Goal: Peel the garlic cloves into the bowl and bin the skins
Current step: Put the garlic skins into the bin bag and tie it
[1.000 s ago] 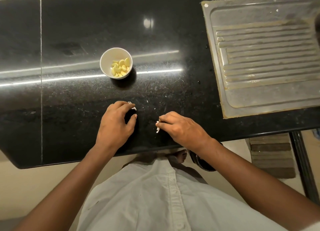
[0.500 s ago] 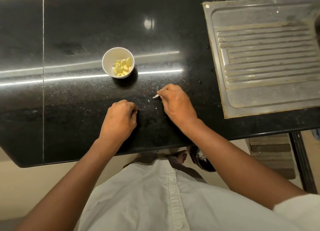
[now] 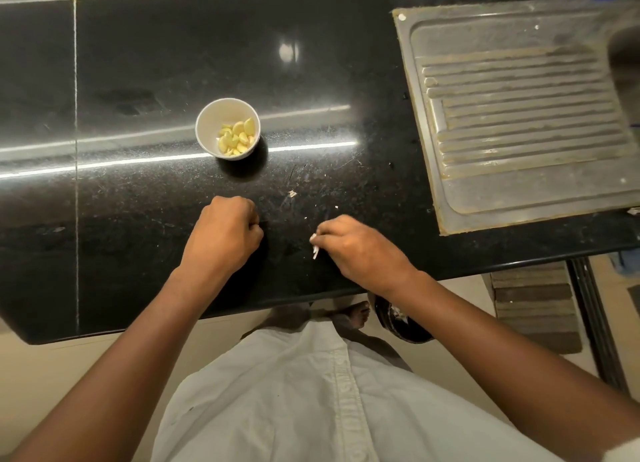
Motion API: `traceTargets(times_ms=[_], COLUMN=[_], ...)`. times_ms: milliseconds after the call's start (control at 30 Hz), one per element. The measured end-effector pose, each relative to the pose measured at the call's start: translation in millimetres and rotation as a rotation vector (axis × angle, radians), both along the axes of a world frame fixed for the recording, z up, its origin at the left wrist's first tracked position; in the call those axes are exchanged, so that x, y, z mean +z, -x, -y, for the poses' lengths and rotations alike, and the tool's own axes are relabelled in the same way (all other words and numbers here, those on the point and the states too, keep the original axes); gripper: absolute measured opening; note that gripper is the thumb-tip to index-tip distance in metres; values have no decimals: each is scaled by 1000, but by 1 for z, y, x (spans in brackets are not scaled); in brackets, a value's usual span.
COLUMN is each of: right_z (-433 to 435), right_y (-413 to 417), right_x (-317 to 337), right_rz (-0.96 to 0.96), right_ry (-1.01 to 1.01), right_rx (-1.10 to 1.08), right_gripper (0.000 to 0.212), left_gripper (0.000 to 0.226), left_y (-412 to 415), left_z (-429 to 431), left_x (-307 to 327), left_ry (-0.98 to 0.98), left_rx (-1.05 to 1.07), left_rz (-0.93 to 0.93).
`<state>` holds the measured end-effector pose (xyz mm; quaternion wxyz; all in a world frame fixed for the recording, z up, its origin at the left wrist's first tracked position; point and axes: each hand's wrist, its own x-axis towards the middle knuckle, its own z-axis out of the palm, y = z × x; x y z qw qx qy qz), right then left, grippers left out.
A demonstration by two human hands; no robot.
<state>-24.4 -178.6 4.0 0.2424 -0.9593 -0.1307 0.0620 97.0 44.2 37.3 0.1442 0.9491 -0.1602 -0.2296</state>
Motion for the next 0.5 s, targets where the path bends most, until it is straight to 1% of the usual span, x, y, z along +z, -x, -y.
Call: traceTargets(times_ms=[67, 133, 200, 300, 400, 467, 500], right_z=[12, 20, 21, 10, -6, -14, -15], right_y=[-4, -11, -18, -21, -10, -1, 1], right_x=[3, 3, 1, 2, 8, 9, 10], right_rz=[14, 31, 42, 59, 28, -32, -72], right_ry=[-111, -141, -104, -22, 23, -27, -89], right_rx=[-223, -408, -471, -396, -227, -145, -150], right_gripper=[27, 23, 22, 22, 23, 24, 24], left_gripper=[8, 11, 11, 10, 11, 15, 18], left_y=[1, 3, 5, 6, 7, 8, 9], left_z=[-5, -11, -16, -24, -30, -31, -31], left_x=[0, 0, 1, 2, 2, 1, 1], left_ry=[60, 130, 203, 258, 268, 271, 273], left_rx=[20, 86, 178, 257, 282, 280, 270], left_rz=[-8, -28, -58, -78, -93, -90, -81])
